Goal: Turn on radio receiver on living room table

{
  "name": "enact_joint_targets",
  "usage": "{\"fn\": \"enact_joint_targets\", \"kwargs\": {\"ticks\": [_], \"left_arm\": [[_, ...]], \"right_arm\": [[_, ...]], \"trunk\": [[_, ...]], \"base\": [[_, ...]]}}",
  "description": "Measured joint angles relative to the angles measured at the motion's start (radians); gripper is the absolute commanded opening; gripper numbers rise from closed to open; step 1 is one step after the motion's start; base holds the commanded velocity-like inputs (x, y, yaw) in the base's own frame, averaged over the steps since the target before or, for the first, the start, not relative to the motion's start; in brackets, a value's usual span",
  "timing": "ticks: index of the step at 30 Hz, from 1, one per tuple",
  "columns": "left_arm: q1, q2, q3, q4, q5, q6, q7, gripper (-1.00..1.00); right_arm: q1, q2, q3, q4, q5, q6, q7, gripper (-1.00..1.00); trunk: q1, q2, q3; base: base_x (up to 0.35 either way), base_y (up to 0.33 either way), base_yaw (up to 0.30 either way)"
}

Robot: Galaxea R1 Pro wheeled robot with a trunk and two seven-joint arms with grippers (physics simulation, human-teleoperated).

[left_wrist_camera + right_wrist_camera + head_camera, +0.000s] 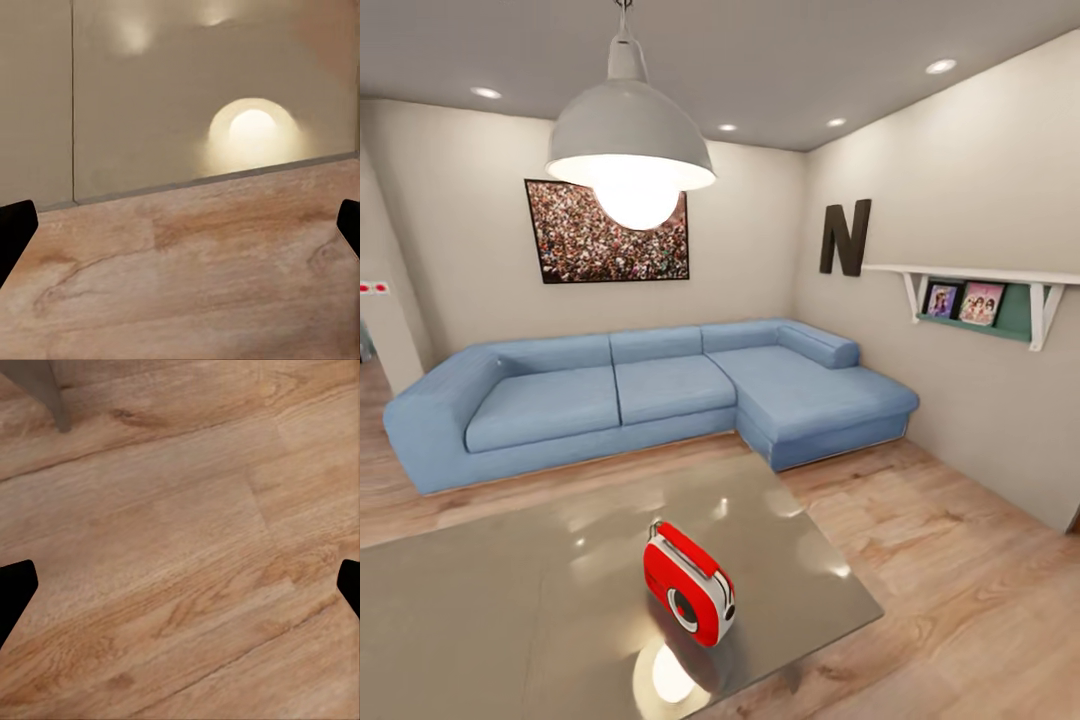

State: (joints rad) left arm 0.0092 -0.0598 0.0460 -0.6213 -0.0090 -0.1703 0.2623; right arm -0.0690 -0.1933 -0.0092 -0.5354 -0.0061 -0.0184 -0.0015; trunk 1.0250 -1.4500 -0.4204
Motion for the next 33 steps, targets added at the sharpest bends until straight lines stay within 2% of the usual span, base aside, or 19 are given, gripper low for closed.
{"fn": "enact_joint_targets", "kwargs": {"ticks": [8, 16, 18, 20, 23, 27, 33], "left_arm": [[0.0, 0.0, 0.0, 0.0, 0.0, 0.0, 0.0, 1.0], [0.0, 0.0, 0.0, 0.0, 0.0, 0.0, 0.0, 1.0], [0.0, 0.0, 0.0, 0.0, 0.001, 0.0, 0.0, 1.0], [0.0, 0.0, 0.0, 0.0, 0.001, 0.0, 0.0, 1.0], [0.0, 0.0, 0.0, 0.0, 0.001, 0.0, 0.0, 1.0], [0.0, 0.0, 0.0, 0.0, 0.001, 0.0, 0.0, 1.0], [0.0, 0.0, 0.0, 0.0, 0.0, 0.0, 0.001, 1.0]], "right_arm": [[0.0, 0.0, 0.001, 0.0, 0.0, 0.0, 0.0, 1.0], [0.0, 0.003, 0.001, 0.0, 0.001, 0.0, -0.001, 1.0], [0.0, 0.003, 0.001, 0.0, 0.001, 0.0, -0.029, 1.0], [0.0, 0.006, 0.004, 0.0, 0.005, -0.001, -0.09, 1.0], [0.0, 0.007, 0.005, 0.0, 0.007, -0.006, -0.122, 1.0], [0.0, 0.008, 0.007, 0.0, 0.004, -0.037, -0.135, 1.0], [0.0, 0.008, 0.008, 0.0, 0.003, -0.041, -0.136, 1.0]], "trunk": [[0.0, 0.0, 0.003], [0.0, 0.0, 0.005], [0.0, 0.0, 0.005], [0.0, 0.0, 0.005], [0.0, 0.0, 0.005], [0.0, 0.0, 0.005], [0.0, 0.0, 0.005]], "base": [[0.216, -0.262, 0.245], [0.027, -0.037, 0.126], [0.001, -0.002, 0.008], [0.0, -0.001, 0.003], [0.0, -0.002, 0.001], [0.0, -0.179, 0.042], [0.0, -0.311, 0.206]]}}
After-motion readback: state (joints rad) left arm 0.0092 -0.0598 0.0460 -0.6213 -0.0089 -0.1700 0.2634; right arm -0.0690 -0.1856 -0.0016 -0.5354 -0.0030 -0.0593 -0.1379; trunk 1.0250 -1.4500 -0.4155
